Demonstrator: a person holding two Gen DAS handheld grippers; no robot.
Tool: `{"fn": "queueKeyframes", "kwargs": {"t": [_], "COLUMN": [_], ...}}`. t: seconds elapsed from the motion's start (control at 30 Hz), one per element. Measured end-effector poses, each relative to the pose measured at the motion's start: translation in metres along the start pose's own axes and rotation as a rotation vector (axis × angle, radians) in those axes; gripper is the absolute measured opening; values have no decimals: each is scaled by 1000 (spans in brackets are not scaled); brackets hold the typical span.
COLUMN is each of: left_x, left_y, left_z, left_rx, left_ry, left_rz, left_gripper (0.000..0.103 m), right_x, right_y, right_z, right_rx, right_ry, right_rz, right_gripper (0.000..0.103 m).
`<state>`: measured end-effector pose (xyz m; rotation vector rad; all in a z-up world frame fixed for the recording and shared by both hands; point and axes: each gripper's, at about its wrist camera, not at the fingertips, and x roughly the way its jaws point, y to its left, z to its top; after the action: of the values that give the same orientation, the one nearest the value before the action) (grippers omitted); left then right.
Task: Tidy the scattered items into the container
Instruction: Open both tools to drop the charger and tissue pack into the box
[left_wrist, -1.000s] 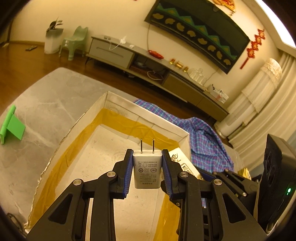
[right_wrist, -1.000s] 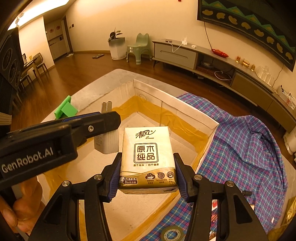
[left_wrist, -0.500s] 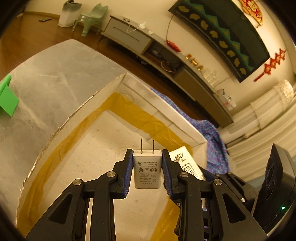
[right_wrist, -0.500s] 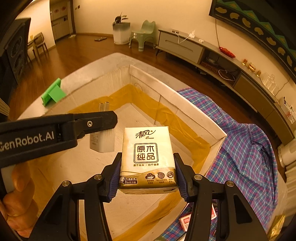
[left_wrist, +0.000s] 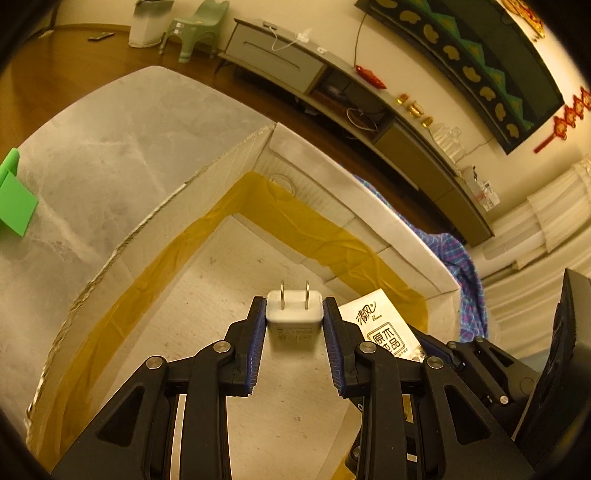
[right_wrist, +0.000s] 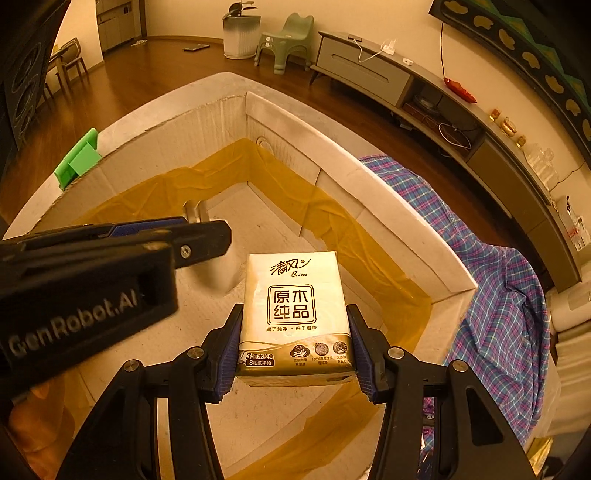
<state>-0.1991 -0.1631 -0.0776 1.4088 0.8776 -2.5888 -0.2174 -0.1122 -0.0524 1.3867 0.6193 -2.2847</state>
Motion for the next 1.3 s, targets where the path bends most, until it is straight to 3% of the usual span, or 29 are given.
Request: {"fn": "queueKeyframes", "kwargs": {"t": [0.1,0.13,0.4,0.8,1.3], "left_x": [-1,-5,-22,-61,-133], "left_y": [4,5,5,-9,-47], "left_z": [1,1,-2,-25,-83], "left_rx": [-24,-32,3,118,338], "left_ry": [-5,-13,-30,-69,-231], "left_rz": [13,10,-2,-7,-17], "left_gripper": [48,48,50,50,50], "right_x": [0,-1,-33,-80,-168], "right_y": [-1,-2,-6,-3,-3], "right_z": [1,0,-21,-87,-175], "right_rx": [10,16,107,190,256], "right_ry": [5,2,-86,-243,-465], "right_rz": [-8,-8,63,201,346], "right_gripper": [55,55,61,62,62]}}
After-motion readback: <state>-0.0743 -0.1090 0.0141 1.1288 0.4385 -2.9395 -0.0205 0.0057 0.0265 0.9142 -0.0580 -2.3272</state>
